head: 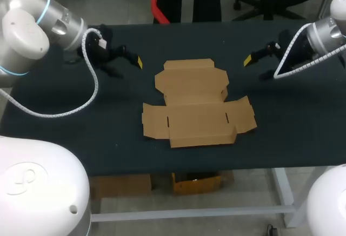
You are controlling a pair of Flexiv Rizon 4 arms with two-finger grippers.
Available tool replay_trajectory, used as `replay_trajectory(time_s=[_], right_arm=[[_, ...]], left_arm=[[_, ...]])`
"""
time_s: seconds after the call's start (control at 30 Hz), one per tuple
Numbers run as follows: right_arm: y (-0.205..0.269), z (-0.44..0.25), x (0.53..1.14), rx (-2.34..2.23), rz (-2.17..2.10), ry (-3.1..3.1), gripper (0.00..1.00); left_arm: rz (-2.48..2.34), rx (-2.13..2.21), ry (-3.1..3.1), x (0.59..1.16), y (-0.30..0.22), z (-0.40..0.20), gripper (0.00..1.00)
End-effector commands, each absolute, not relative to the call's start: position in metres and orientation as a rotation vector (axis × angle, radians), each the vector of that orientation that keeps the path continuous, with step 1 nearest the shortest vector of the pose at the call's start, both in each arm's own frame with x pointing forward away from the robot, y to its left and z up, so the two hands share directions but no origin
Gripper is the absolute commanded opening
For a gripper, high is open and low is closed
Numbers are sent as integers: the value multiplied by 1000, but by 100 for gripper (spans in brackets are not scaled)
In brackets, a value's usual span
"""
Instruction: Assemble the packaging by folding the flat box into shape, placing the metal phone stand inside, and closing the box properly
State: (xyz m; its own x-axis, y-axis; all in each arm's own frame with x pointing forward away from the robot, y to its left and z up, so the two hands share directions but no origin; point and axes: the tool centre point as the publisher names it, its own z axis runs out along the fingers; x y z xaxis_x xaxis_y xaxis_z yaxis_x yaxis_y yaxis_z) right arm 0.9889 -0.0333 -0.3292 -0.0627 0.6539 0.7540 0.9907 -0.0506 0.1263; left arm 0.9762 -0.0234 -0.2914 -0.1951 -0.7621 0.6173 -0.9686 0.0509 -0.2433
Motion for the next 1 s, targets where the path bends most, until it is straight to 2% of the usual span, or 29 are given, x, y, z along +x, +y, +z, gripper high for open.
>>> replay_trajectory(time_s=[0.03,1.0], right_arm=[[-29,-338,997,-1745,-942,-1731,100],[-20,-343,1001,-1802,-1019,-1639,100]], left_arm=[[893,1733,-2017,985,-24,-292,100],[935,1724,-1974,1000,-23,-292,100]])
